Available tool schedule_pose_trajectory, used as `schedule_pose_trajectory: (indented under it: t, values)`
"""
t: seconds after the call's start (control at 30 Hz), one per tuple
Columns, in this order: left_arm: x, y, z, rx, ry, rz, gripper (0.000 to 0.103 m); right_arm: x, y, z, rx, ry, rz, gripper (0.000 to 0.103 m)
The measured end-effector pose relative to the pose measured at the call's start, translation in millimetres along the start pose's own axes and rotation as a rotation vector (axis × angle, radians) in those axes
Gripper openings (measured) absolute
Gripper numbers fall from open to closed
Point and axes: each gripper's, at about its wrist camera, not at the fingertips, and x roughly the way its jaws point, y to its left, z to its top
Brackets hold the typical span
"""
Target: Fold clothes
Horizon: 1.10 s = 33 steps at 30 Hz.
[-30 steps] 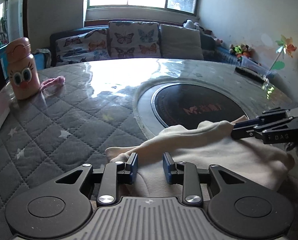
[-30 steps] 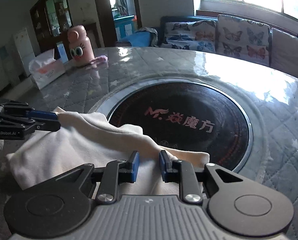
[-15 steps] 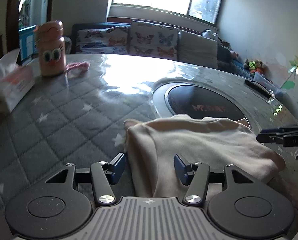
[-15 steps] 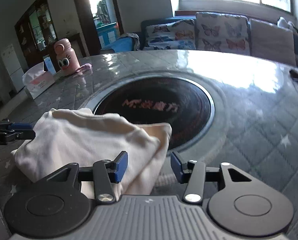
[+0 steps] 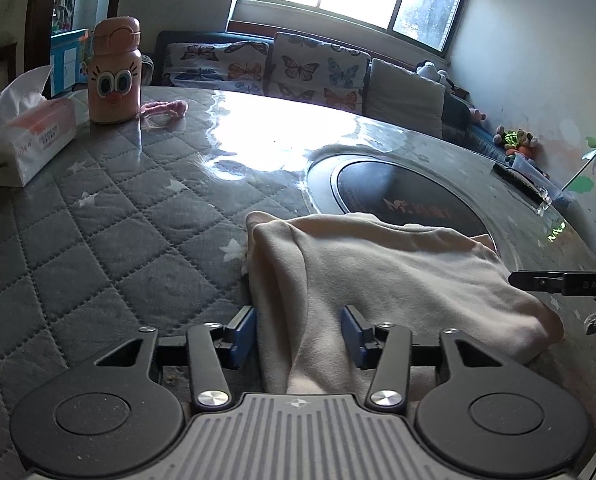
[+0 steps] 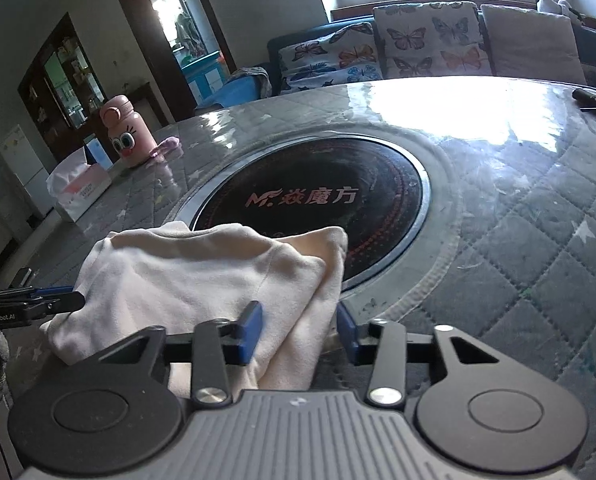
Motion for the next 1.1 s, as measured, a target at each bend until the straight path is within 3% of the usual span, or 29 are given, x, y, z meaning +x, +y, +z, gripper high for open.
schedule_pose_trajectory:
  t: [0.17,0.3,0.43,0.47,0.7,0.77,0.83,0.87,1.1]
  values:
    - [0,-2,-1,0.005,-0.005,0.001,0.032,3,6,0,-0.002,-0.013,0.000,0.013]
    - [-3,-3,0,0.005,-0.012,0.006,0.032,1,9,-1,-0.009,-0.019,0.001,0.013]
    - [-4,0,1,-0.013,-0.015,0.024,0.035,4,3,0,0.028,-0.021,0.002,0.024]
    - [-4,1,1,-0.019,-0.014,0.029,0.039,4,2,0,0.033,-0.020,0.004,0.024]
    - [3,6,2,-0.056,0.007,0.015,0.041,9,-4,0,0.096,-0.024,0.040,0.025]
    - [4,7,3,-0.071,0.007,0.006,0.034,11,-1,0,0.086,-0.021,0.040,0.014]
    - [5,9,3,-0.093,0.010,-0.013,0.018,11,3,0,0.072,-0.025,0.035,0.011]
    - [5,8,3,-0.099,0.005,-0.015,0.016,10,6,0,0.065,-0.027,0.033,0.010]
    - [-22,2,10,-0.090,-0.087,-0.012,0.013,-10,26,14,0.012,-0.090,0.047,0.009]
